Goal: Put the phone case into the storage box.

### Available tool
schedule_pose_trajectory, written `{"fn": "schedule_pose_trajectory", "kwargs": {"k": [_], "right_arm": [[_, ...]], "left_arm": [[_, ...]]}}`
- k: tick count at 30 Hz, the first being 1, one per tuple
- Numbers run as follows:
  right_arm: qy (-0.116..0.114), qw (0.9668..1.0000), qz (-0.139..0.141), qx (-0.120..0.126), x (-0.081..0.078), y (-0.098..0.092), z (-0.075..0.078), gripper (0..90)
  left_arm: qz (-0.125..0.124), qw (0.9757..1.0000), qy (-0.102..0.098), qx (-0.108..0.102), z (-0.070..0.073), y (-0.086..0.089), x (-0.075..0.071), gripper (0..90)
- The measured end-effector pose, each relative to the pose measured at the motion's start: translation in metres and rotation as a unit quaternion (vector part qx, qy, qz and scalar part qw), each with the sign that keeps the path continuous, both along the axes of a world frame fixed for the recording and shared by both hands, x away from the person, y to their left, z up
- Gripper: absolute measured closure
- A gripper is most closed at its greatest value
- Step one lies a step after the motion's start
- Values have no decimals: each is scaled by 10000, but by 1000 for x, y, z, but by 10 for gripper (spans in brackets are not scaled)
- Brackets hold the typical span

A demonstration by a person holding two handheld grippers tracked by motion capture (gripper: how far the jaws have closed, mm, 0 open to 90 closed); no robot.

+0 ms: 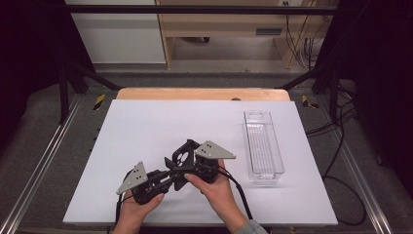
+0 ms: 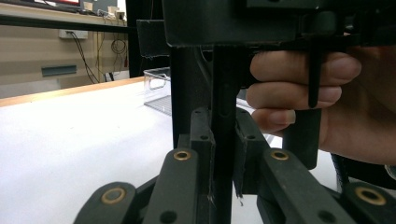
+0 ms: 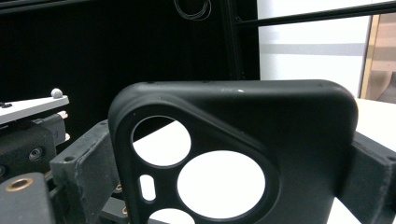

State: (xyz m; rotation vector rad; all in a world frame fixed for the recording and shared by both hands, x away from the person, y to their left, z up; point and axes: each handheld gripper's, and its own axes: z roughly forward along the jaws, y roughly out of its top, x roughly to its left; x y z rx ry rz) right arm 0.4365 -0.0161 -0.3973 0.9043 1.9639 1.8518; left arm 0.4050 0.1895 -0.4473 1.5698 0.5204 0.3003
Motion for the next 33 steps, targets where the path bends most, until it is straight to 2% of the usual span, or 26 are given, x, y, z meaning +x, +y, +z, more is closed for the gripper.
{"fn": "schedule_pose_trajectory", "kwargs": {"k": [12,33], "right_arm": [[14,10000,-24,17,0,-2,0,118],[83,9999,-56,-89,1,-2,0,129]], "left_arm": [[13,10000,9,-11,0,0,0,811],[48,10000,33,55,-1,1,1,810]]}}
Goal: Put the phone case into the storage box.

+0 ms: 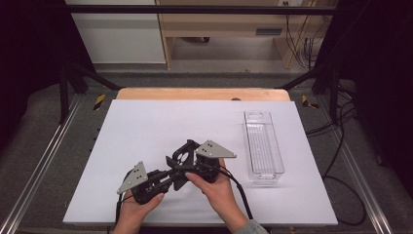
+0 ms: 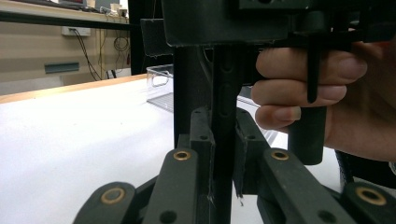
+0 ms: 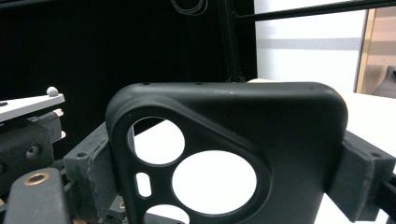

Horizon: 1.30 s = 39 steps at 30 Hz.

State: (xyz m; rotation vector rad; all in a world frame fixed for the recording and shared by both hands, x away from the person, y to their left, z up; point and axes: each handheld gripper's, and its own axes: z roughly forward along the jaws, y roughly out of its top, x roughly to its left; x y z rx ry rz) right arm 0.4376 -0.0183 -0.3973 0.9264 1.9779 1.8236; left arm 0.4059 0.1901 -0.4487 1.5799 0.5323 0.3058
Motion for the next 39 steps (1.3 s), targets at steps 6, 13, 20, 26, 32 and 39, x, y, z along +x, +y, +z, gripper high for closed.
{"fn": "schedule_pose_trajectory", "kwargs": {"k": [6,13,20,26,32,39], "right_arm": [[20,10000,-20,-58,0,0,-1,130],[62,9999,-84,-105,1,-2,-1,131],[58,9998,-155,-109,3,-6,-1,131],[74,9997,-206,-99,4,-9,-1,131],[79,9996,-259,-80,6,-12,0,131],[80,9995,-311,-76,8,-16,0,131]], "left_arm": [[13,10000,-1,38,-1,0,0,807],[33,10000,39,12,-1,0,1,791],[35,10000,66,32,-2,0,1,782],[28,10000,79,33,-2,0,1,782],[20,10000,80,36,-2,0,1,782],[9,10000,85,40,-2,0,1,783]]}}
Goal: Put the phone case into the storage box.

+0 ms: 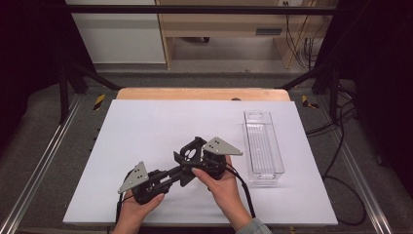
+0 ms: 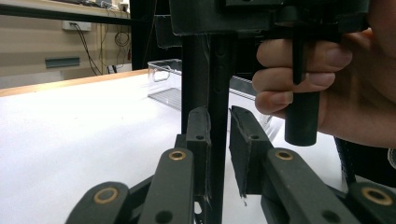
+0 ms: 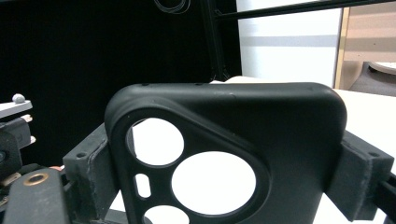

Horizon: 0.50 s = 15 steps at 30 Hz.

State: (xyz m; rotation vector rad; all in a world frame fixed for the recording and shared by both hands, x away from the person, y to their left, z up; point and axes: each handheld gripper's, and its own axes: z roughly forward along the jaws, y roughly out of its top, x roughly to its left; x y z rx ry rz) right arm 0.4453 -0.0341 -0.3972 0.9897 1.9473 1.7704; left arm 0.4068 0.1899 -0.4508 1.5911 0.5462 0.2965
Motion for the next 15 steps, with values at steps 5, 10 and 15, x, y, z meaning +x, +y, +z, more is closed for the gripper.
{"fn": "schedule_pose_trajectory", "kwargs": {"k": [5,10,15], "right_arm": [[8,10000,-13,-7,1,-1,-1,131],[10,10000,-36,-13,2,-3,0,131],[5,10000,-68,3,3,-5,0,131]], "left_arm": [[3,10000,1,2,0,0,0,783],[4,10000,0,8,0,0,0,783],[-1,10000,-3,16,0,0,0,786]]}}
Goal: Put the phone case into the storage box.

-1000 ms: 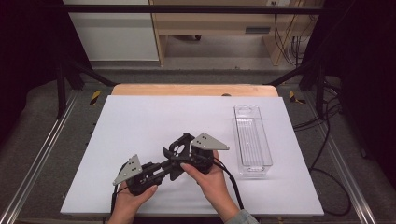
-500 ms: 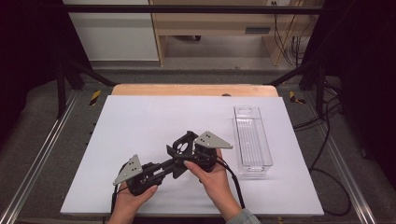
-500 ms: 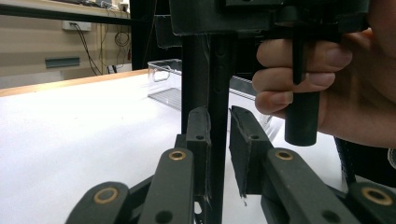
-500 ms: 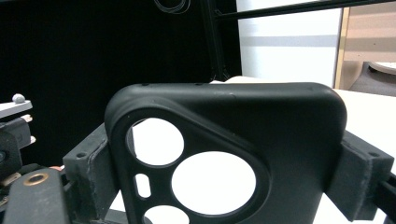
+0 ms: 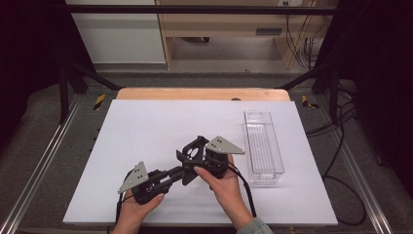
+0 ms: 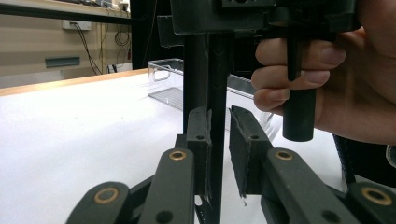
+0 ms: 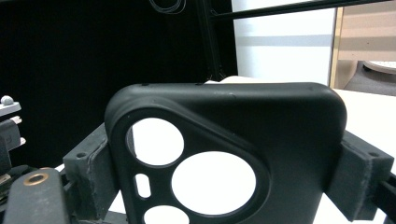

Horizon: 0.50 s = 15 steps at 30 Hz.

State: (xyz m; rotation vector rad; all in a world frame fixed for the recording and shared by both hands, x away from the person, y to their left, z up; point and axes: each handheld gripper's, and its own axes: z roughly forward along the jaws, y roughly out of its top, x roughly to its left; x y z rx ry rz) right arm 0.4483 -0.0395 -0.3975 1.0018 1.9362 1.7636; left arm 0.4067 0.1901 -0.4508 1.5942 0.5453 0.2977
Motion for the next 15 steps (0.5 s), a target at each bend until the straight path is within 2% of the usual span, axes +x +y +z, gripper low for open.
{"fn": "schedule_pose_trajectory", "kwargs": {"k": [15], "right_arm": [[15,10000,-72,-3,2,-5,0,131]], "left_arm": [[25,10000,-39,21,0,0,0,795]]}}
